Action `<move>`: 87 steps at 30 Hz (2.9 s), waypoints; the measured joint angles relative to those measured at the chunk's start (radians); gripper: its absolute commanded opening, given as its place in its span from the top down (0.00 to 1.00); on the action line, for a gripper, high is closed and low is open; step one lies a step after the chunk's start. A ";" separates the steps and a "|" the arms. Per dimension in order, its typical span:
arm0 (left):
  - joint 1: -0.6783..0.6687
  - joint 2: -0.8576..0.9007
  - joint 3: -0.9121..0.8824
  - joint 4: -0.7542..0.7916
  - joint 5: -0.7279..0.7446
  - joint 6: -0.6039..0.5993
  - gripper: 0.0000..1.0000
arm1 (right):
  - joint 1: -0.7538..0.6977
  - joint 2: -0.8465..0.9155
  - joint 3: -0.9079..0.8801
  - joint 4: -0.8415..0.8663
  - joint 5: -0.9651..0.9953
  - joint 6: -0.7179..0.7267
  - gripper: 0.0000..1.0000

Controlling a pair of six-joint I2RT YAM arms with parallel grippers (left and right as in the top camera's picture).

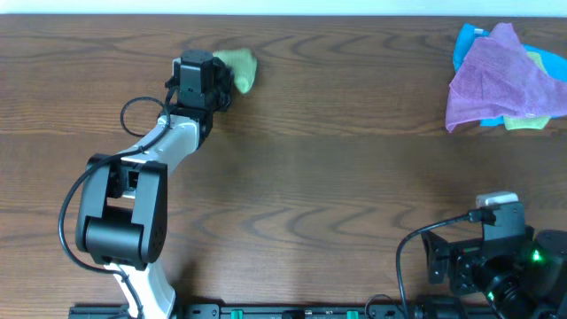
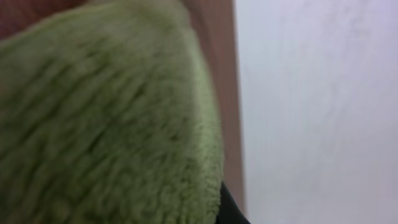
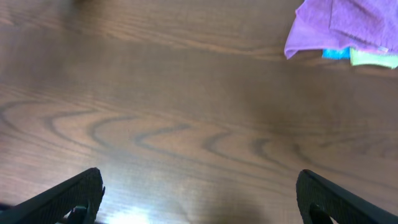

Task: Fold the cloth

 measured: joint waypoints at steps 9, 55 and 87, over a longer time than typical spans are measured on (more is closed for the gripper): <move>0.027 0.001 0.000 0.013 -0.035 0.112 0.94 | 0.000 0.000 0.000 0.014 0.000 0.000 0.01; 0.095 0.092 0.031 -0.321 0.225 0.414 0.56 | 0.000 0.000 -0.052 0.090 0.042 0.000 0.01; 0.082 0.237 0.067 0.080 0.000 0.330 0.60 | 0.000 0.000 -0.053 0.097 0.083 0.000 0.01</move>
